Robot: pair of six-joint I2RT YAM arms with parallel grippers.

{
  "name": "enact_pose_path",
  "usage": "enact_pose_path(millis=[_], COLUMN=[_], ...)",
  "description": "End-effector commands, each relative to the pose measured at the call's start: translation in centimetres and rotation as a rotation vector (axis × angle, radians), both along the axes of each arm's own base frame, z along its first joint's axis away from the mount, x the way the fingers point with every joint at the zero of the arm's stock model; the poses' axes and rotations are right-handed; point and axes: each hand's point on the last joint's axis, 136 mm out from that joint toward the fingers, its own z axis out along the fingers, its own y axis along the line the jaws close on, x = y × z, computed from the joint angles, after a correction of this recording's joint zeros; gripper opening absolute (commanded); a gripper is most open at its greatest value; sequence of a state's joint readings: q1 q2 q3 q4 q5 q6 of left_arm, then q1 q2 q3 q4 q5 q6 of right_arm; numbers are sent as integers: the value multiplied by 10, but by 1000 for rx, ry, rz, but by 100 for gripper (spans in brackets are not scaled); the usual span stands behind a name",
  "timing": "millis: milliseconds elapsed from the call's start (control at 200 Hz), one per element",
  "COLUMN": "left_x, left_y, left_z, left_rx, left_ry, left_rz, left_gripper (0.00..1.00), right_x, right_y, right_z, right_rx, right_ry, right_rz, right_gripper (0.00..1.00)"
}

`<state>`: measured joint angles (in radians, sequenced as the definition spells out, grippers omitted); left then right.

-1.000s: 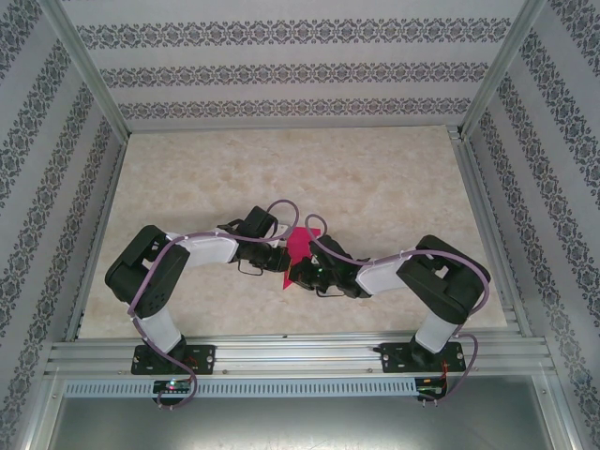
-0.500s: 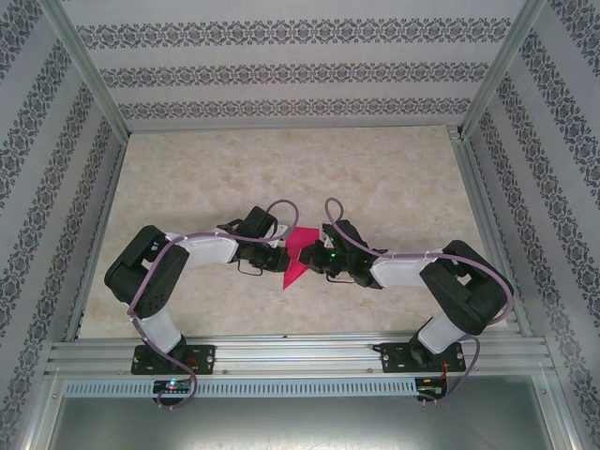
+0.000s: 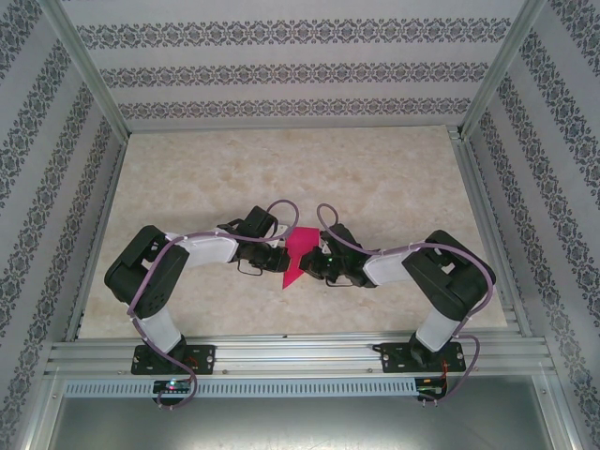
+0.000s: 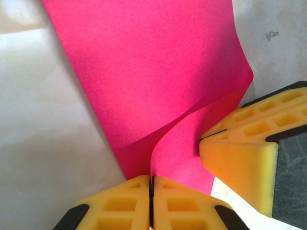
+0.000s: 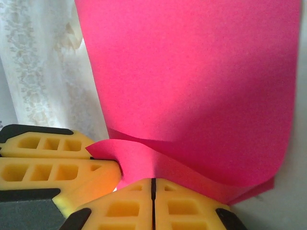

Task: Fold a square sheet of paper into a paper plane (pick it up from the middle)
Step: Third fold the triangle at the center of the table.

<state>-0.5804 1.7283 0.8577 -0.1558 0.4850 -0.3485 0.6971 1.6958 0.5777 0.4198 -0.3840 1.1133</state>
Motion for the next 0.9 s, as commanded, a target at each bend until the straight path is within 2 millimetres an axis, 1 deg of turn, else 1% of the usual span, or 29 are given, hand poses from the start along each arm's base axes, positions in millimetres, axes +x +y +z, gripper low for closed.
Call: enact_pose_path(millis=[0,100,190,290,365,465,550,669,764,839,894], left_x=[-8,-8,-7,-7,-7,-7,-7,-7,-8,-9,-9], left_y=[20,20,20,20,20,20,19,20,21,21,21], left_z=[-11,-12,-11,-11,-10,-10,-9,-8,-8,-10,-10], left_rx=[96,99,98,97,96,96,95,100,99,102,104], left_ry=[40,43,40,42,38,43,41,40,41,45,43], left_rz=[13,12,14,13,13,13,11,10,10,6,6], left_gripper=[10,10,10,10,10,10,10,10,10,10,10], right_x=[4,7,12,16,18,20,21,20,16,13,13], right_y=[1,3,-3,-12,-15,-12,-11,-19,-28,-24,-23], right_z=[1,17,32,36,34,30,21,3,-14,-14,-9], right_rx=[-10,20,35,26,23,34,20,-33,-86,-70,-59], right_ry=[-17,-39,-68,-85,-76,-63,-45,-20,14,22,20], right_rz=[19,21,5,-3,-4,10,7,-15,-32,-21,-20], right_gripper=[8,8,8,8,8,8,7,7,7,7,8])
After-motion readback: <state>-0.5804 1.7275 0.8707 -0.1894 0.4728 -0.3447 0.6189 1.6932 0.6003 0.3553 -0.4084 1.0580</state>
